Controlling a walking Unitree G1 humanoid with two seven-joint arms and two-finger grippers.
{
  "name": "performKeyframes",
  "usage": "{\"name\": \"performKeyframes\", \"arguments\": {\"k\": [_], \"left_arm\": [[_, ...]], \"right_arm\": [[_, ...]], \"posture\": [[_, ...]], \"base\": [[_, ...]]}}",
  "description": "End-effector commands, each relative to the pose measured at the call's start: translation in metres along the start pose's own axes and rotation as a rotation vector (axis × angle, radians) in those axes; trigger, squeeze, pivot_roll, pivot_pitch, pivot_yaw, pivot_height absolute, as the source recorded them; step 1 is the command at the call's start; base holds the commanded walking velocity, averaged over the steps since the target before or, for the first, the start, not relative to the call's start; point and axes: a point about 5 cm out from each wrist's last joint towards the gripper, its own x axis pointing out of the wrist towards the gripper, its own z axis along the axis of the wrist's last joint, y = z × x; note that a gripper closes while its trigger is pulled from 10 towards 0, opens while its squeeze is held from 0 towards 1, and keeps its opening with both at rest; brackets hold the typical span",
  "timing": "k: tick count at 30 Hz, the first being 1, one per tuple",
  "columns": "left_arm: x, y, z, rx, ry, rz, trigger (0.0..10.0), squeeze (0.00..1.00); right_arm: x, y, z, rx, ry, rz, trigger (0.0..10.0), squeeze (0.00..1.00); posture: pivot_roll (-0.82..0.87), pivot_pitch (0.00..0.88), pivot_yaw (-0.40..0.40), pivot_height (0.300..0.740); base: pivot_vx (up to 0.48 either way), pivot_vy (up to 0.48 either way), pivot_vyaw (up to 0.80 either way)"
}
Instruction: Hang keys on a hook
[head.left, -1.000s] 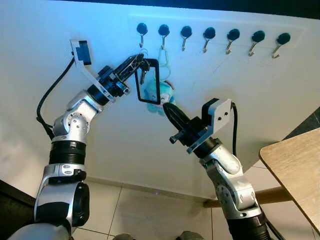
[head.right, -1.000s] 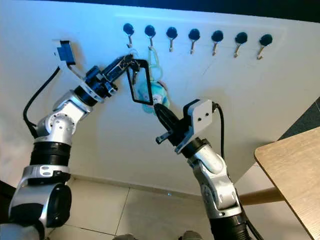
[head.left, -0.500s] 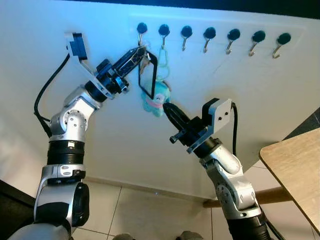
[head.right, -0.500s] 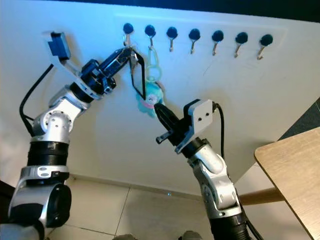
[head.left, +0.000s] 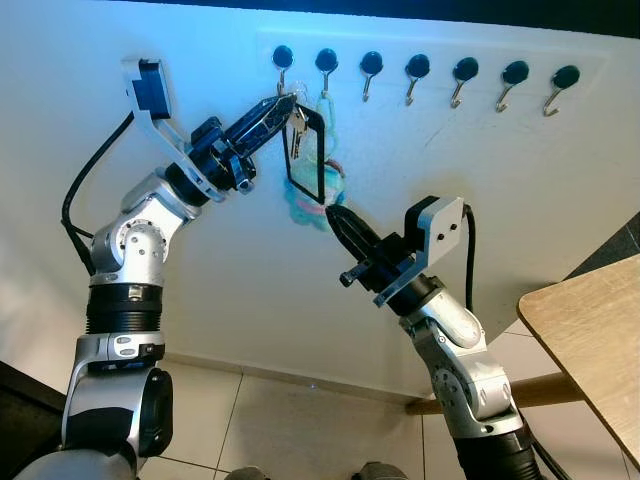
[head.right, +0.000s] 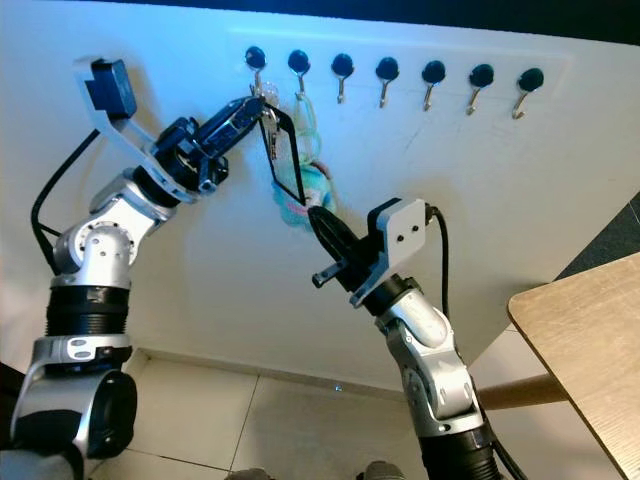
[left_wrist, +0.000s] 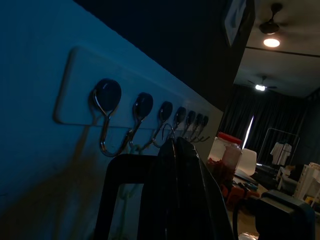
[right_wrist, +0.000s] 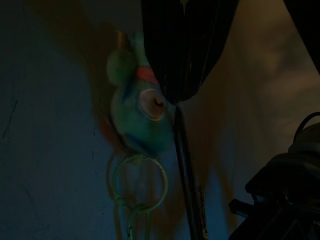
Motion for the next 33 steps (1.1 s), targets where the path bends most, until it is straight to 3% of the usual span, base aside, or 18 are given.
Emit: {"name": "performKeyframes", "arguments": {"k": [1,8,33], "left_arm": [[-0.003,0.002,0.003,0.018,0.0,0.021,10.0,0.0],[-0.002,0.018,0.005,0.031,-0.054,0.099,10.0,0.0],[-0.024,0.035,0.005,-0.057,-0.125,0.204,10.0,0.0]], "right_arm": [[0.0,0.0,0.002,0.004,-0.008,0.004,10.0,0.0],[-0.001,0.0,0.003,0.001,-0.007,0.0,10.0,0.0],[-0.002,0.0,0.002,0.001,0.004,0.009,10.0,0.0]], "posture": [[0.03,0.067,0.004,0.74],[0.02,0.07,0.01,0.74],[0.02,0.067,0.005,0.74]], "base": [[0.0,0.0,0.0],[0.0,0.0,0.0],[0.0,0.0,0.0]]}}
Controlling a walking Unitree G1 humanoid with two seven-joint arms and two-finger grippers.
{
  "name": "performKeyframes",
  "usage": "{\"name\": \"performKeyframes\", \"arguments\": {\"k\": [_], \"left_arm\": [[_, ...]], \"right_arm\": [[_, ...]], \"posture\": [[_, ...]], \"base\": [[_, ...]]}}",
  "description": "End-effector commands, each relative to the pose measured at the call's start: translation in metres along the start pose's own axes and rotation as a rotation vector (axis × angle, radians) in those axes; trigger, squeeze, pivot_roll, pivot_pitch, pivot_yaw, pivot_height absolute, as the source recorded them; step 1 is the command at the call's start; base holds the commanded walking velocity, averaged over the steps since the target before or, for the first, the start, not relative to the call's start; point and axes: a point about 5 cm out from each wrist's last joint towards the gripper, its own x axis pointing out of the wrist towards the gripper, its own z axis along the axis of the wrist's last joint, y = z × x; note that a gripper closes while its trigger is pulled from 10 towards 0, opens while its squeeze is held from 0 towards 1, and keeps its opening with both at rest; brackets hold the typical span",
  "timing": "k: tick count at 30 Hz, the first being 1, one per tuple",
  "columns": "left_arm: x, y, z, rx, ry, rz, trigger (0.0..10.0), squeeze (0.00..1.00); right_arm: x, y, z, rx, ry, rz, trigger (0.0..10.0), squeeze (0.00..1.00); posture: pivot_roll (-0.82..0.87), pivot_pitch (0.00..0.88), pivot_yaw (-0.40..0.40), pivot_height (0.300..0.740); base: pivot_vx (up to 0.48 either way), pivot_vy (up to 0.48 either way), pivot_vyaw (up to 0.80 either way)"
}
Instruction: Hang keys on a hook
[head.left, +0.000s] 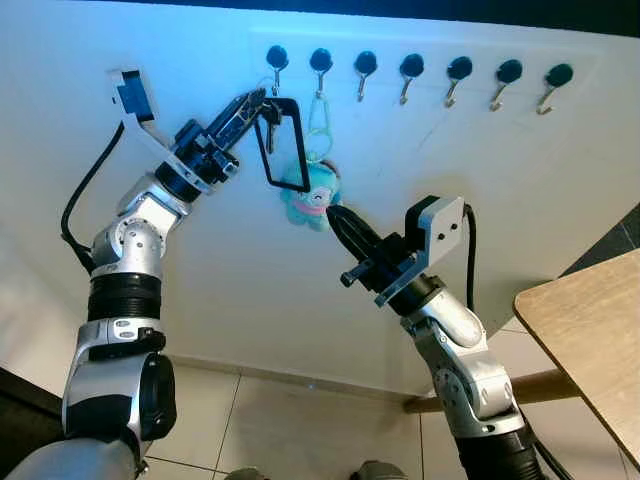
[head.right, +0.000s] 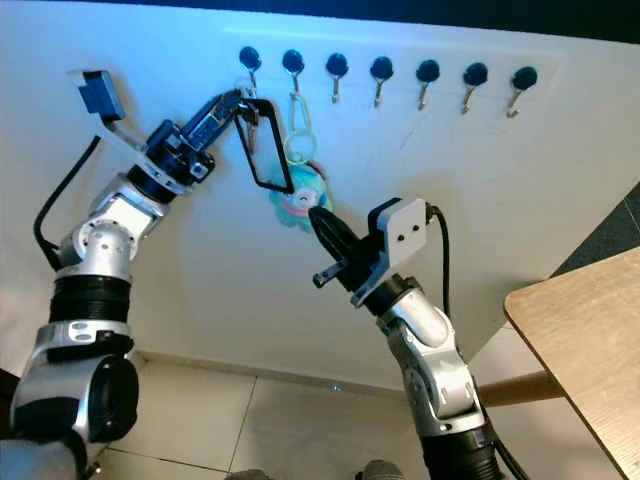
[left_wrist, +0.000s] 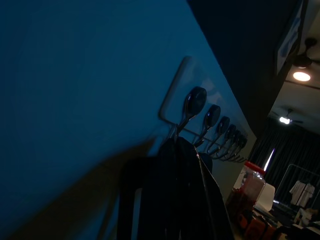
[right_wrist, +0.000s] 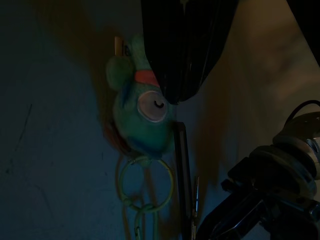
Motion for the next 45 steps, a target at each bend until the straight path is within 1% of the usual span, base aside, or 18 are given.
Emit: {"name": "performKeyframes", "arguments": {"k": [1,8,11,15,16,17,20,28,29,30,31,32,33,34,35,36,39,45], "left_arm": [[-0.006,0.005,0.006,0.002,-0.025,0.038,10.0,0.0],[-0.01,0.011,0.002,-0.019,-0.011,0.081,10.0,0.0],[-0.012,0.012,-0.002,-0.03,0.015,0.089,10.0,0.0],[-0.014,0.012,-0.009,-0.024,0.073,0.096,10.0,0.0],[-0.015,0.012,-0.013,-0.026,0.104,0.098,10.0,0.0],[-0.015,0.012,-0.013,-0.026,0.104,0.098,10.0,0.0],[-0.016,0.013,-0.017,0.0,0.137,0.101,10.0,0.0],[-0.015,0.013,-0.015,0.009,0.127,0.112,10.0,0.01],[-0.015,0.013,-0.014,0.011,0.124,0.113,10.0,0.16],[-0.015,0.013,-0.014,0.012,0.122,0.114,10.0,0.16],[-0.015,0.013,-0.014,0.013,0.121,0.115,10.0,0.35],[-0.015,0.013,-0.014,0.015,0.121,0.116,10.0,0.42],[-0.015,0.013,-0.014,0.015,0.121,0.116,10.0,0.42],[-0.015,0.014,-0.013,0.016,0.119,0.117,10.0,0.73],[-0.015,0.014,-0.013,0.018,0.117,0.119,10.0,0.9],[-0.015,0.014,-0.012,0.021,0.112,0.121,10.0,1.0],[-0.015,0.013,-0.011,0.022,0.105,0.121,10.0,1.0],[-0.013,0.014,-0.004,0.004,0.049,0.13,10.0,1.0]], "right_arm": [[-0.001,0.001,0.002,0.004,-0.001,0.006,10.0,0.0],[-0.002,0.002,0.002,0.003,0.0,0.009,10.0,0.0],[-0.002,0.002,0.002,0.004,0.0,0.011,10.0,0.0],[-0.002,0.002,0.002,0.005,0.002,0.012,10.0,0.0],[-0.002,0.002,0.002,0.005,0.001,0.013,10.0,0.0],[-0.002,0.002,0.002,0.005,0.001,0.013,10.0,0.0],[-0.002,0.002,0.002,0.004,0.001,0.012,10.0,0.0],[-0.001,0.002,0.003,0.006,0.0,0.01,10.0,0.0],[-0.001,0.002,0.003,0.006,0.0,0.01,10.0,0.0],[-0.001,0.002,0.003,0.007,0.0,0.01,10.0,0.0],[-0.001,0.002,0.003,0.007,0.0,0.01,10.0,0.0],[-0.001,0.002,0.003,0.007,0.0,0.01,10.0,0.0],[-0.001,0.002,0.003,0.007,0.0,0.01,10.0,0.0],[-0.001,0.002,0.003,0.007,0.0,0.009,10.0,0.0],[-0.001,0.002,0.003,0.007,0.0,0.009,10.0,0.0],[-0.001,0.002,0.003,0.007,-0.001,0.008,10.0,0.0],[-0.001,0.002,0.003,0.007,-0.002,0.008,10.0,0.0],[-0.001,0.002,0.004,0.006,-0.005,0.006,10.0,0.0]], "posture": [[0.02,0.065,0.005,0.74],[0.02,0.06,0.005,0.74],[0.02,0.058,0.005,0.74],[0.02,0.058,0.005,0.74],[0.02,0.058,0.005,0.74],[0.02,0.058,0.005,0.74],[0.02,0.061,0.005,0.74],[0.02,0.067,0.003,0.74],[0.02,0.07,0.004,0.74],[0.02,0.07,0.004,0.74],[0.02,0.07,0.004,0.74],[0.02,0.07,0.004,0.74],[0.02,0.07,0.004,0.74],[0.02,0.07,0.004,0.74],[0.02,0.071,0.003,0.74],[0.02,0.072,0.003,0.74],[0.02,0.072,0.003,0.74],[0.02,0.073,0.003,0.74]], "base": [[0.0,0.0,0.0],[0.0,0.0,0.0],[0.0,0.0,0.0],[0.0,0.0,0.0],[0.0,0.0,0.0],[0.0,0.0,0.0],[0.0,0.0,0.0],[0.0,0.0,0.0],[0.0,0.0,0.0],[0.0,0.0,0.0],[0.0,0.0,0.0],[0.0,0.0,0.0],[0.0,0.0,0.0],[0.0,0.0,0.0],[0.0,0.0,0.0],[0.0,0.0,0.0],[0.0,0.0,0.0],[0.0,0.0,0.0]]}}
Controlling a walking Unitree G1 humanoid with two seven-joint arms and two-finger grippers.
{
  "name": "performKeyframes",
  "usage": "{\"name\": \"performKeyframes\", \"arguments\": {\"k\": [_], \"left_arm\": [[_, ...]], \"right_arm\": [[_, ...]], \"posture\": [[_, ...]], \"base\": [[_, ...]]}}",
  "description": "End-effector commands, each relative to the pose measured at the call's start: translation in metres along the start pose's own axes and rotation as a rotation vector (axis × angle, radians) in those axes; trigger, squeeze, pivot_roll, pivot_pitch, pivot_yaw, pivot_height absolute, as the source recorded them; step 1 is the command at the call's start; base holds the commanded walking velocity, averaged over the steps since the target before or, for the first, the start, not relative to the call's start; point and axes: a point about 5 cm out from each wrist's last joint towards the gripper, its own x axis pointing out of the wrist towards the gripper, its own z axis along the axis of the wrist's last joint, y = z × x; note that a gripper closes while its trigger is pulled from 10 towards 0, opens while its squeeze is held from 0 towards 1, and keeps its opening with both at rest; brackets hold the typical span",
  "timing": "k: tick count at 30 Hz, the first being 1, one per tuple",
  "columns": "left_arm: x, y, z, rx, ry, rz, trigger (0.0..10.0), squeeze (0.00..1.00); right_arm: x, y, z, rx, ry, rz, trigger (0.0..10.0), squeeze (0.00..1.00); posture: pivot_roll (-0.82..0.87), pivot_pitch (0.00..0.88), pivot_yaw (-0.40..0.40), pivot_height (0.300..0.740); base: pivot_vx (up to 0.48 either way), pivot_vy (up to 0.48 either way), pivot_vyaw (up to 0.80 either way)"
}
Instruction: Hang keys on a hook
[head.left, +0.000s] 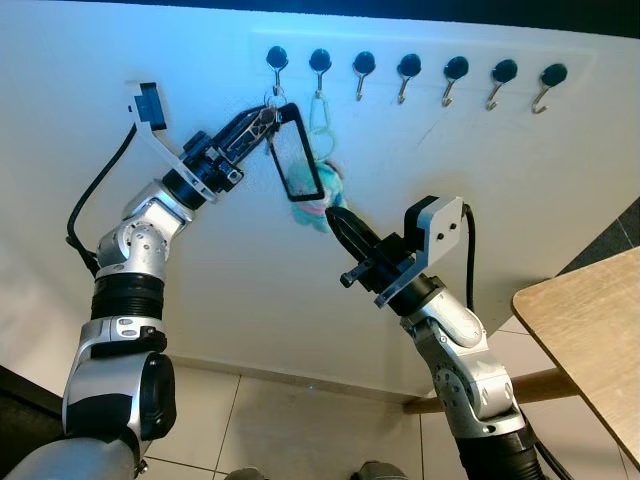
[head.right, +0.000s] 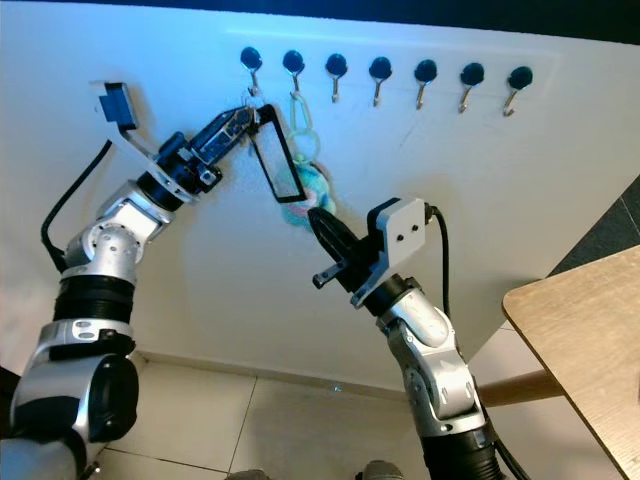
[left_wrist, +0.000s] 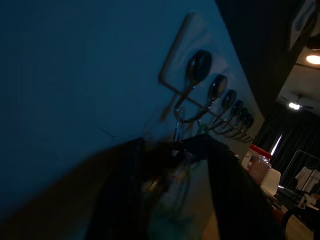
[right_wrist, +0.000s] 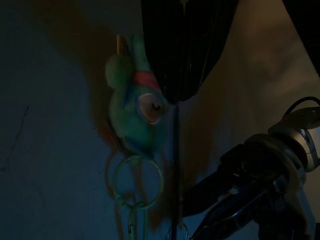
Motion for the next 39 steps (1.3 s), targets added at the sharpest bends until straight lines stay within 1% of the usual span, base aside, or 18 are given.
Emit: {"name": "performKeyframes", "arguments": {"k": [1,6,7,8,9,14,17,20,25,27,28,31,34,35,36,37,38,39], "left_arm": [[-0.009,0.008,0.006,-0.009,-0.033,0.076,10.0,1.0],[-0.008,0.006,0.01,-0.002,-0.051,0.063,10.0,1.0],[-0.007,0.004,0.012,0.0,-0.063,0.045,10.0,0.65],[-0.007,0.004,0.012,0.0,-0.063,0.045,10.0,0.65],[-0.006,0.003,0.013,0.004,-0.066,0.04,10.0,0.0],[-0.005,0.002,0.014,0.026,-0.07,0.036,10.0,0.0],[-0.006,0.003,0.011,0.075,-0.03,0.036,10.0,0.0],[-0.007,0.001,0.01,0.09,-0.013,0.018,10.0,0.0],[-0.015,-0.003,0.012,0.117,0.005,-0.027,10.0,0.0],[-0.021,-0.004,0.014,0.152,0.029,-0.051,10.0,0.0],[-0.021,-0.004,0.014,0.152,0.029,-0.051,10.0,0.0],[-0.037,-0.007,0.015,0.209,0.095,-0.106,10.0,0.0],[-0.051,-0.009,0.015,0.202,0.147,-0.146,10.0,0.0],[-0.06,-0.009,0.013,0.19,0.199,-0.153,10.0,0.0],[-0.06,-0.009,0.013,0.19,0.199,-0.153,10.0,0.0],[-0.069,-0.007,0.01,0.186,0.258,-0.144,10.0,0.0],[-0.069,-0.007,0.01,0.186,0.258,-0.144,10.0,0.0],[-0.076,-0.005,0.006,0.18,0.316,-0.134,10.0,0.0]], "right_arm": [[-0.001,0.001,0.004,0.002,-0.013,0.003,10.0,0.0],[-0.001,0.001,0.005,0.002,-0.017,0.0,10.0,0.0],[-0.001,0.001,0.005,0.002,-0.019,0.0,10.0,0.0],[-0.001,0.001,0.005,0.002,-0.019,0.0,10.0,0.0],[-0.001,0.001,0.006,0.002,-0.02,0.0,10.0,0.0],[-0.001,0.001,0.007,0.002,-0.026,0.001,10.0,0.0],[0.0,0.002,0.008,0.009,-0.032,0.01,10.0,0.0],[0.001,0.004,0.009,0.022,-0.038,0.016,10.0,0.0],[0.002,0.004,0.015,0.023,-0.072,0.016,10.0,0.0],[0.002,0.004,0.017,0.021,-0.083,0.013,10.0,0.0],[0.002,0.004,0.017,0.021,-0.083,0.013,10.0,0.0],[0.001,0.004,0.017,0.022,-0.083,0.014,10.0,0.0],[0.001,0.005,0.016,0.026,-0.08,0.018,10.0,0.0],[0.0,0.005,0.015,0.028,-0.077,0.02,10.0,0.0],[0.0,0.005,0.015,0.028,-0.077,0.02,10.0,0.0],[0.0,0.005,0.014,0.029,-0.075,0.02,10.0,0.0],[0.0,0.005,0.014,0.029,-0.075,0.02,10.0,0.0],[0.0,0.006,0.014,0.03,-0.072,0.021,10.0,0.0]], "posture": [[0.02,0.073,0.003,0.74],[0.02,0.076,0.002,0.74],[0.02,0.076,0.002,0.74],[0.02,0.076,0.002,0.74],[0.02,0.077,0.002,0.74],[0.02,0.079,0.003,0.74],[0.02,0.079,0.003,0.74],[0.02,0.08,0.006,0.74],[0.02,0.08,0.008,0.74],[0.02,0.08,0.009,0.74],[0.02,0.08,0.009,0.74],[0.02,0.081,0.008,0.74],[0.02,0.081,0.009,0.74],[0.02,0.08,0.009,0.74],[0.02,0.08,0.009,0.74],[0.03,0.077,0.009,0.74],[0.03,0.077,0.009,0.74],[0.03,0.075,0.009,0.74]], "base": [[0.0,0.0,0.0],[0.0,0.0,0.0],[0.0,0.0,0.0],[0.0,0.0,0.0],[0.0,0.0,0.0],[0.0,0.0,0.0],[0.0,0.0,0.0],[0.0,0.0,0.0],[0.0,0.0,0.0],[0.0,0.0,0.0],[0.0,0.0,0.0],[0.0,0.0,0.0],[0.0,0.0,0.0],[0.0,0.0,0.0],[0.0,0.0,0.0],[0.0,0.0,0.0],[0.0,0.0,0.0],[0.0,0.0,0.0]]}}
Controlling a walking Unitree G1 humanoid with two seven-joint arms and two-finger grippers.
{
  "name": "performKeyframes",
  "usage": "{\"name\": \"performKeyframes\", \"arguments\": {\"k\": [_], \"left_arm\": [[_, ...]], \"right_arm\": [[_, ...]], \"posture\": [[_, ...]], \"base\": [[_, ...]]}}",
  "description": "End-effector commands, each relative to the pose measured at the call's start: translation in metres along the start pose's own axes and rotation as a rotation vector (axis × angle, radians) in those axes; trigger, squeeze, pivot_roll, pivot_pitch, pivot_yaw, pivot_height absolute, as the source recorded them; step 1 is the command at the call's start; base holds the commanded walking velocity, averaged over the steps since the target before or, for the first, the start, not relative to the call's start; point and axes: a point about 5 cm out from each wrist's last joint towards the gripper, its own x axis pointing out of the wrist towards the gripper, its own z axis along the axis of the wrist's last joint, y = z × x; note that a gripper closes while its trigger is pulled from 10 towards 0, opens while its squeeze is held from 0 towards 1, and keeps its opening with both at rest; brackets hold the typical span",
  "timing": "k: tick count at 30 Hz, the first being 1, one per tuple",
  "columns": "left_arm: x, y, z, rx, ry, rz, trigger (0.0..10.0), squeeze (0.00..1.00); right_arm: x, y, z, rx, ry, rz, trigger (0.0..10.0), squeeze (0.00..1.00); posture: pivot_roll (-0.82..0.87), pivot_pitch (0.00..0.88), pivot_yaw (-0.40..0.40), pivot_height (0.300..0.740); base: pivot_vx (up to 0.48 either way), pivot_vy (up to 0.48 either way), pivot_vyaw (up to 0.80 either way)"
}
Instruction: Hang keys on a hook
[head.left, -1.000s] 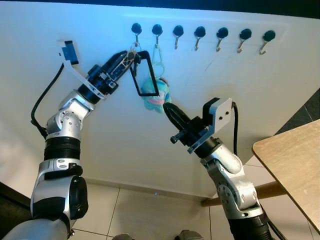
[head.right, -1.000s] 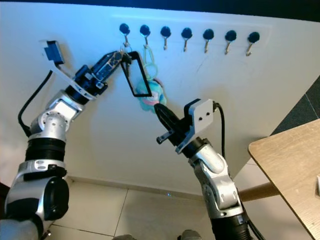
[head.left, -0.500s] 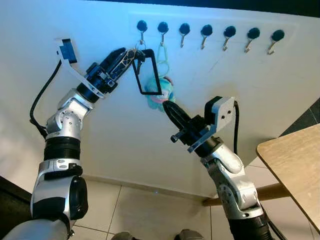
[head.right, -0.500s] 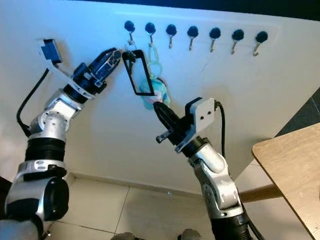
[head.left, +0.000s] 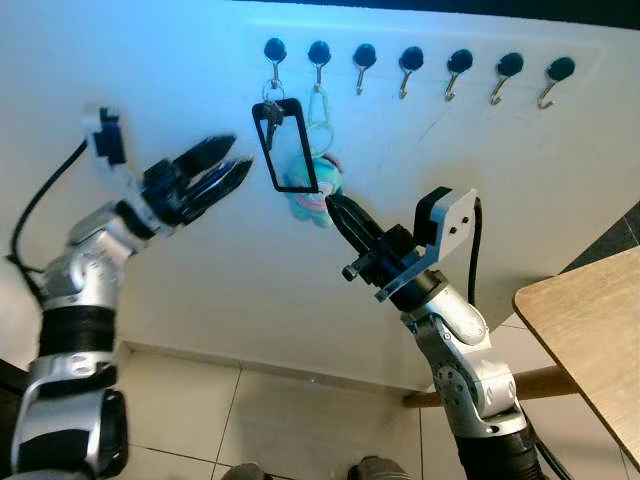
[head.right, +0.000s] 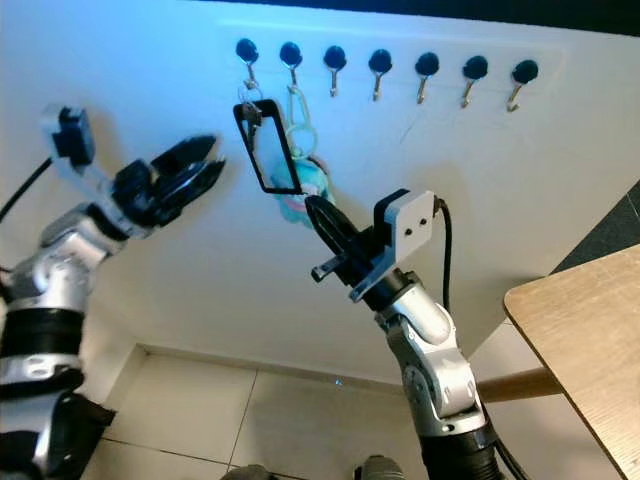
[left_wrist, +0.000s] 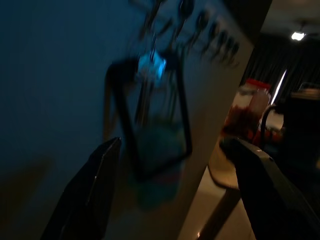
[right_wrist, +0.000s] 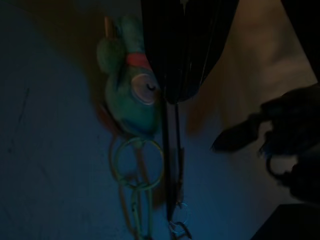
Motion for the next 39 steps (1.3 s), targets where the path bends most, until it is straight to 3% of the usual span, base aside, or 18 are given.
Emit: {"name": "performKeyframes", "arguments": {"k": [1,2,5,6,7,8,10,11,13,14,17,18,19,22,27,32,37,39], "left_arm": [[-0.012,-0.002,-0.014,-0.023,0.157,-0.009,10.0,0.0],[-0.023,-0.003,-0.029,-0.071,0.285,-0.001,10.0,0.0],[-0.039,-0.007,-0.051,-0.125,0.447,0.012,10.0,0.0],[-0.052,-0.01,-0.07,-0.171,0.572,0.049,10.0,0.0],[-0.07,-0.013,-0.097,-0.22,0.697,0.117,10.0,0.0],[-0.07,-0.013,-0.097,-0.22,0.697,0.117,10.0,0.0],[-0.097,-0.017,-0.133,-0.26,0.857,0.254,10.0,0.0],[-0.097,-0.017,-0.133,-0.26,0.857,0.254,10.0,0.0],[-0.113,-0.015,-0.161,-0.256,0.877,0.483,10.0,0.0],[-0.113,-0.015,-0.161,-0.256,0.877,0.483,10.0,0.0],[-0.123,-0.02,-0.195,-0.307,0.743,0.857,10.0,0.0],[-0.123,-0.02,-0.195,-0.307,0.743,0.857,10.0,0.0],[-0.124,-0.025,-0.205,-0.357,0.704,0.939,10.0,0.0],[-0.124,-0.031,-0.221,-0.343,0.657,1.109,10.0,0.0],[-0.132,-0.034,-0.229,-0.364,0.638,1.289,10.0,0.0],[-0.113,-0.034,-0.236,-0.307,0.669,1.278,10.0,0.0],[-0.093,-0.04,-0.245,-0.259,0.718,1.139,10.0,0.0],[-0.085,-0.055,-0.259,-0.206,0.808,0.999,10.0,0.0]], "right_arm": [[-0.003,0.002,-0.001,0.011,-0.001,0.006,10.0,0.0],[-0.004,0.002,-0.003,0.014,0.007,0.007,10.0,0.0],[-0.007,0.002,-0.007,0.021,0.029,0.009,10.0,0.0],[-0.012,0.002,-0.016,0.038,0.071,0.005,10.0,0.0],[-0.022,0.0,-0.035,0.08,0.172,-0.013,10.0,0.0],[-0.022,0.0,-0.035,0.08,0.172,-0.013,10.0,0.0],[-0.041,-0.003,-0.07,0.144,0.378,-0.06,10.0,0.0],[-0.041,-0.003,-0.07,0.144,0.378,-0.06,10.0,0.0],[-0.066,-0.005,-0.108,0.15,0.633,-0.104,10.0,0.0],[-0.066,-0.005,-0.108,0.15,0.633,-0.104,10.0,0.0],[-0.115,-0.014,-0.157,0.207,0.845,-0.286,10.0,0.0],[-0.115,-0.014,-0.157,0.207,0.845,-0.286,10.0,0.0],[-0.134,-0.019,-0.169,0.224,0.895,-0.375,10.0,0.0],[-0.175,-0.034,-0.184,0.238,0.959,-0.636,10.0,0.0],[-0.2,-0.044,-0.188,0.177,1.021,-0.781,10.0,0.0],[-0.229,-0.055,-0.188,0.025,1.156,-0.89,10.0,0.0],[-0.228,-0.061,-0.186,-0.014,1.115,-0.91,10.0,0.0],[-0.218,-0.061,-0.188,0.006,1.071,-0.864,10.0,0.0]], "posture": [[0.03,0.073,0.01,0.74],[0.03,0.07,0.009,0.74],[0.04,0.064,0.008,0.74],[0.04,0.059,0.009,0.74],[0.04,0.054,0.009,0.74],[0.04,0.054,0.009,0.74],[0.04,0.054,0.009,0.74],[0.04,0.054,0.009,0.74],[0.04,0.046,0.011,0.74],[0.04,0.046,0.011,0.74],[0.03,0.037,0.005,0.74],[0.03,0.037,0.005,0.74],[0.03,0.036,0.005,0.74],[0.03,0.033,-0.001,0.74],[0.02,0.021,0.005,0.74],[0.02,0.024,0.0,0.74],[0.02,0.02,-0.006,0.74],[0.03,0.016,-0.022,0.74]], "base": [[0.0,0.0,0.0],[0.0,0.0,0.0],[0.0,0.0,0.0],[0.0,0.0,0.0],[0.0,0.0,0.0],[0.0,0.0,0.0],[0.0,0.0,0.0],[0.0,0.0,0.0],[0.0,0.0,0.0],[0.0,0.0,0.0],[0.0,0.0,0.0],[0.0,0.0,0.0],[0.0,0.0,0.0],[0.0,0.0,0.0],[0.0,0.0,0.0],[0.0,0.0,0.0],[0.0,0.0,0.0],[0.0,0.0,0.0]]}}
